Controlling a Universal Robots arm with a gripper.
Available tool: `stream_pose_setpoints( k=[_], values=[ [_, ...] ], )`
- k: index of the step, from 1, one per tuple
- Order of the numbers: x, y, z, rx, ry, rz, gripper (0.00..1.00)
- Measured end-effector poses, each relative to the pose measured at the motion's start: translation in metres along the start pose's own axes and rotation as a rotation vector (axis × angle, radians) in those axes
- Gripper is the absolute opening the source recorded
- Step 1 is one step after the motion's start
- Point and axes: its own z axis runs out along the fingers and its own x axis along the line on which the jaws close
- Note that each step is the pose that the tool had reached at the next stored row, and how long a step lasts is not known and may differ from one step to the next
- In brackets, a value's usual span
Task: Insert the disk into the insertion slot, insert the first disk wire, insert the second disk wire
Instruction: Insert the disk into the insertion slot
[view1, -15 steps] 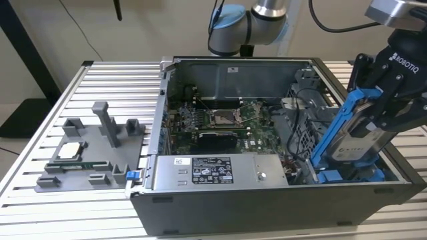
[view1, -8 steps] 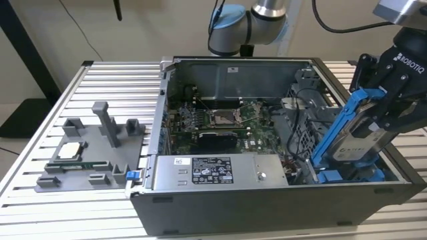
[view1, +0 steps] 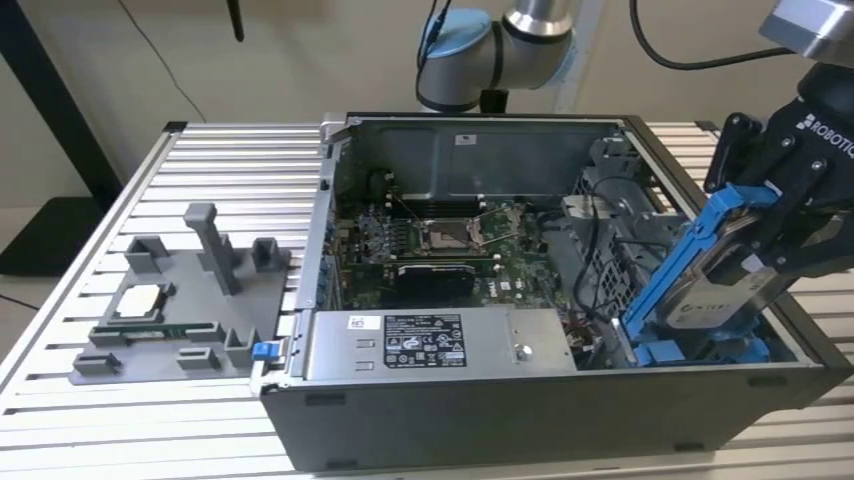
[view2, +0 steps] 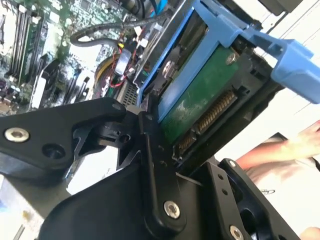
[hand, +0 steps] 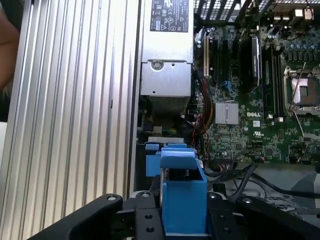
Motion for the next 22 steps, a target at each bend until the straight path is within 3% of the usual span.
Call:
stream_pose_setpoints(
  k=[3,5,14,15,17,20,22],
  values=[
    [-0.0001,0.0009,0.0002,0.0033,-0.0221,-0.005,0.0],
    [-0.0001,0.0008,0.0,0.0075,-0.0324,-0.007,0.0],
    [0.0049,0.0009,0.0002,0.0092,-0.0356,-0.008,0.0],
    [0.0051,0.001,0.0003,0.0126,-0.0355,-0.008,0.0],
    [0.0051,0.0013,0.0005,0.0303,-0.0362,-0.008,0.0],
    [0.0051,0.0031,0.0011,0.048,-0.0393,-0.009,0.0],
    [0.0051,0.0054,0.0016,0.0668,-0.0415,-0.01,0.0]
  ],
)
